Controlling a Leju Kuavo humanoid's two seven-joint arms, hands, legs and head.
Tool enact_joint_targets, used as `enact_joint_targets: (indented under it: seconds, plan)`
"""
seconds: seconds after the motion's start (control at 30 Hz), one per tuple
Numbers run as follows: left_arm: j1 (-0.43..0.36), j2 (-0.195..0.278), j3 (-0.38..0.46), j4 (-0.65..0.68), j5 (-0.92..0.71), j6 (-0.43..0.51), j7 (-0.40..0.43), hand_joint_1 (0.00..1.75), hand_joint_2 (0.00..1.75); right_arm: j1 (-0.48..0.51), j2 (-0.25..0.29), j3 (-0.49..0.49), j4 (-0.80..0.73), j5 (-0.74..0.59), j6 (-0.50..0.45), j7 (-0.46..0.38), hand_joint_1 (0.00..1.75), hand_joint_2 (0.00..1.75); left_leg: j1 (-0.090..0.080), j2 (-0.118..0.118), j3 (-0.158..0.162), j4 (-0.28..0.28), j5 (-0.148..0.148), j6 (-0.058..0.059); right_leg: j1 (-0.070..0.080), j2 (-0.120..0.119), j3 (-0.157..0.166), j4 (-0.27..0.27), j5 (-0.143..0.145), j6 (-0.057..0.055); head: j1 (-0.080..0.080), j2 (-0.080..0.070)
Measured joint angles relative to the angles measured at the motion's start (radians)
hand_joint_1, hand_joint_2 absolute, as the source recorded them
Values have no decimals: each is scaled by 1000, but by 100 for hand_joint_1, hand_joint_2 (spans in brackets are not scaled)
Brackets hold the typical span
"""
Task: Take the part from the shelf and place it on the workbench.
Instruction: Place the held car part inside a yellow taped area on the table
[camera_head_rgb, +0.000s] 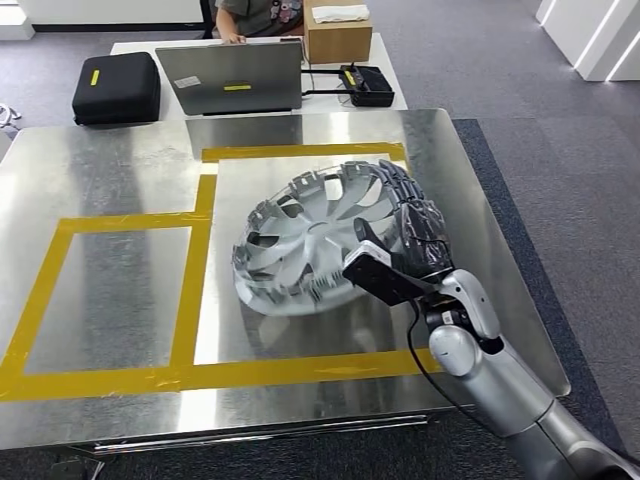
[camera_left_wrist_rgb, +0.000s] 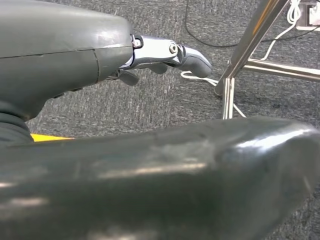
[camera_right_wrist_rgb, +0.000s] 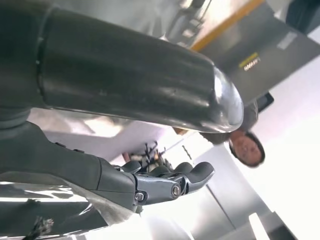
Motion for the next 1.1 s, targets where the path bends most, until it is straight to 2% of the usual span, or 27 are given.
enact_joint_targets:
  seconds: [0.13,0.3,0.4,0.57,0.8,1.1]
  plan:
    - [-1,-3,0,0,0,1,-5,0,0,8,0,-14,-17,30,-35,-3,0,0,0,0,0,0,0,0,0,0,0,0,0,0,0,0]
    - [-2,-4,0,0,1,1,-6,0,0,7,1,-19,-20,17,24,8,0,0,0,0,0,0,0,0,0,0,0,0,0,0,0,0]
    - [-1,-5,2,0,4,-1,-6,0,0,11,3,-22,-23,-22,26,-9,0,0,0,0,0,0,0,0,0,0,0,0,0,0,0,0]
    - [0,-7,5,0,14,-6,-25,0,0,49,26,-37,-64,-177,31,-80,0,0,0,0,0,0,0,0,0,0,0,0,0,0,0,0]
    - [8,-12,20,0,29,-13,-61,0,0,158,78,-60,-199,-409,44,-213,0,0,0,0,0,-1,-1,-1,0,-1,0,0,-1,-1,0,0]
    - [9,-16,40,0,46,-17,-65,0,0,288,122,-40,-382,-549,63,-304,0,0,-5,-1,0,2,-4,2,-3,-1,1,-1,-2,0,0,0]
